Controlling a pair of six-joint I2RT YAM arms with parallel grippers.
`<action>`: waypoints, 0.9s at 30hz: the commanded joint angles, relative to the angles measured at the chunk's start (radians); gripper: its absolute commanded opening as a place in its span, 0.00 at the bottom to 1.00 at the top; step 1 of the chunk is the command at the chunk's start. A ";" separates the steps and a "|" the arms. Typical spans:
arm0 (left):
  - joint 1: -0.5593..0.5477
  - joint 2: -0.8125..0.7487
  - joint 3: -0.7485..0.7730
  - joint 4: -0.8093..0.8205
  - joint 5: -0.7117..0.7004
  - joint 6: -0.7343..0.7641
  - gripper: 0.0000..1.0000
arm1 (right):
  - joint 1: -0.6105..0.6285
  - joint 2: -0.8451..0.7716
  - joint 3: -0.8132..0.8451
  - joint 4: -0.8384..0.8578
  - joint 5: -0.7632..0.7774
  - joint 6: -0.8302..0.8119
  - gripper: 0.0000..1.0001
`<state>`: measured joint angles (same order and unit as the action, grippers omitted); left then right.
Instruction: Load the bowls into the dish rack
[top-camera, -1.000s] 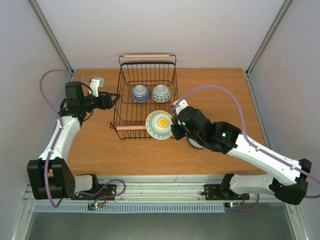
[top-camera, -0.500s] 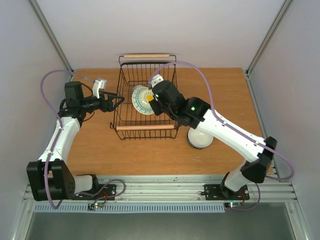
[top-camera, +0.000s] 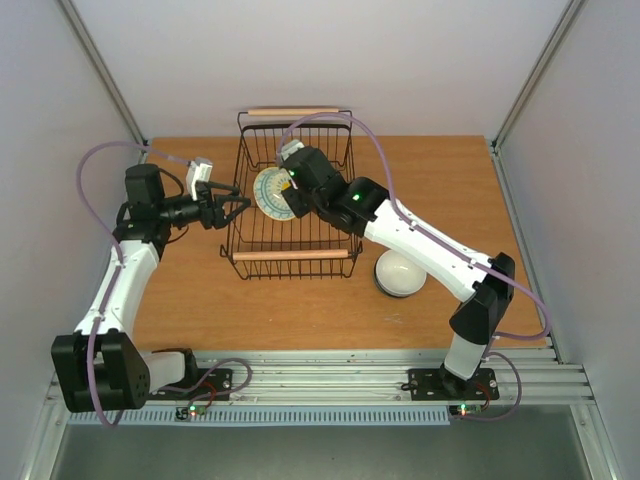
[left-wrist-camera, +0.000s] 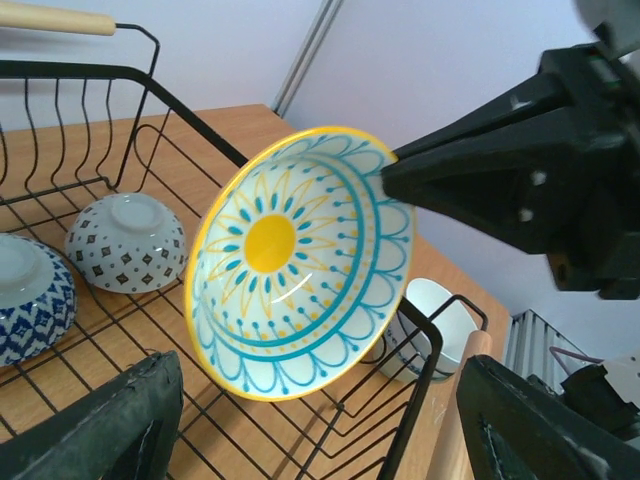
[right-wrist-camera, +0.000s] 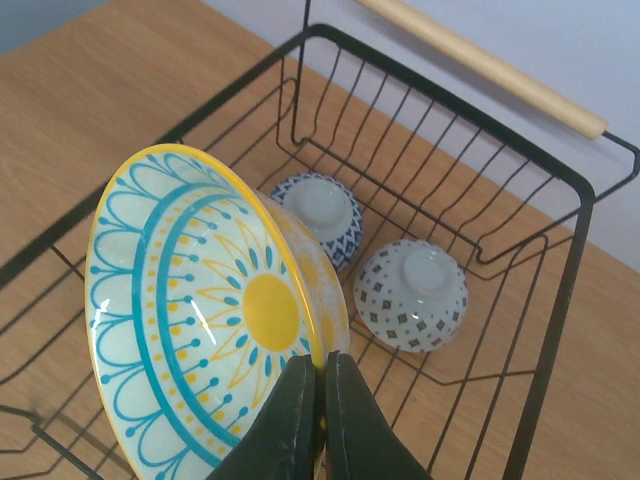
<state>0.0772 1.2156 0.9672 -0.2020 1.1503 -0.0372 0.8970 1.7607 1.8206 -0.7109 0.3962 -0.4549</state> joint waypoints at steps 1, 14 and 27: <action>-0.006 0.009 -0.004 0.030 -0.066 0.014 0.76 | 0.002 -0.046 0.053 0.045 -0.042 -0.002 0.01; -0.035 0.051 0.016 -0.016 -0.174 0.068 0.75 | 0.021 -0.099 0.024 0.073 -0.234 0.039 0.01; -0.042 0.066 0.023 -0.028 -0.150 0.084 0.28 | 0.047 -0.019 0.064 0.074 -0.304 0.036 0.01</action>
<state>0.0360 1.2633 0.9680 -0.2470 0.9928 0.0235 0.9218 1.7210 1.8339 -0.6949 0.1535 -0.4271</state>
